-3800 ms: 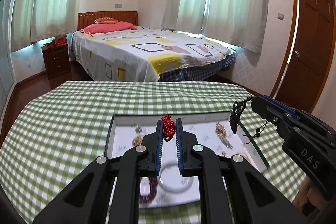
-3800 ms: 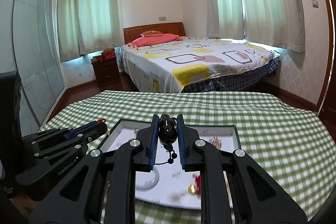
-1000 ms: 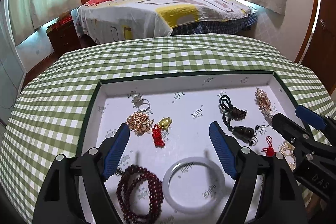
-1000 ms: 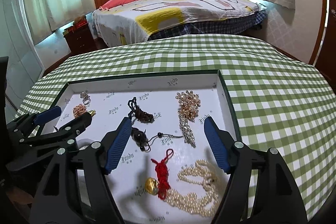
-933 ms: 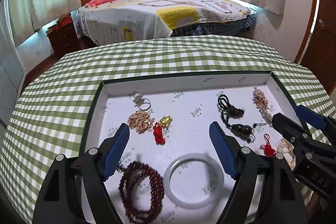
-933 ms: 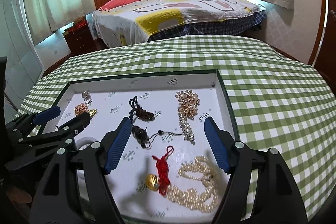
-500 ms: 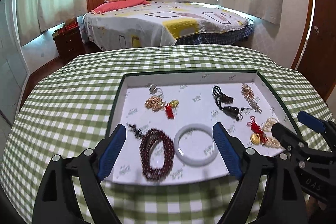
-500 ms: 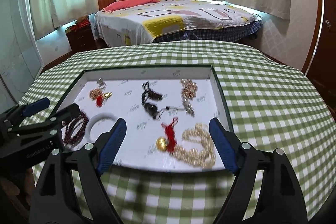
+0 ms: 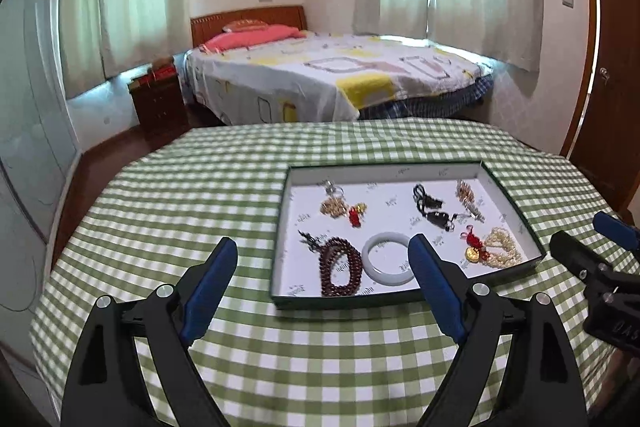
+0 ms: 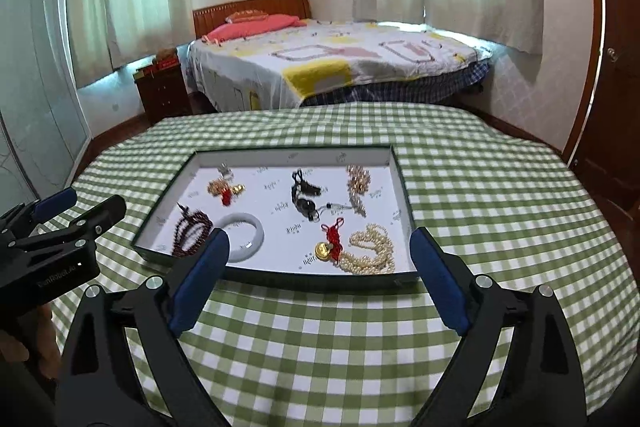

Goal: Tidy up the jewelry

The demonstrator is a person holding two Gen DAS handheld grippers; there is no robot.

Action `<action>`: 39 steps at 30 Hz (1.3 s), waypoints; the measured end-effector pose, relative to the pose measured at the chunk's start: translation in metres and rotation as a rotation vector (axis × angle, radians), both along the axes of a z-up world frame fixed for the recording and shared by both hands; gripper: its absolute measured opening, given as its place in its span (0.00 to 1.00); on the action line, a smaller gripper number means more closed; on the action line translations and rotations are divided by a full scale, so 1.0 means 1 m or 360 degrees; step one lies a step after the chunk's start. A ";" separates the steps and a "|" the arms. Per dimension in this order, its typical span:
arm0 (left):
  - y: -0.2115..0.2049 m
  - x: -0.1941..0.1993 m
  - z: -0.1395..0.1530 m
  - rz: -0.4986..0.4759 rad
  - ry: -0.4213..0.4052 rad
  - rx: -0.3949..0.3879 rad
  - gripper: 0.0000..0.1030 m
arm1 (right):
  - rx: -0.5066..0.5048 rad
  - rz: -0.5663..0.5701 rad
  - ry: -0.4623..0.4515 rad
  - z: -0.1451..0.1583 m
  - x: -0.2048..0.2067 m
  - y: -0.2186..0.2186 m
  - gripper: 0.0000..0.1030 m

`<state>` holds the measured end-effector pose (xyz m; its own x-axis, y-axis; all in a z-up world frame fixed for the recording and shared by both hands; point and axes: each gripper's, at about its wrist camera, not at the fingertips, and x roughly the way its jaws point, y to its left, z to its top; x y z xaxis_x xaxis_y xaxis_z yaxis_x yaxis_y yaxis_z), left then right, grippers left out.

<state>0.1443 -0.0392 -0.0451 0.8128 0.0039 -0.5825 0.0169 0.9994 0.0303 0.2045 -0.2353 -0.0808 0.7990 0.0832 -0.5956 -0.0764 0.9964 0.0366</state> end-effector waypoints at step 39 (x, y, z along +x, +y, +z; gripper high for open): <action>0.031 -0.130 0.083 0.0081 -0.0313 -0.0084 0.82 | -0.0020 0.0104 -0.0385 0.098 -0.134 0.011 0.90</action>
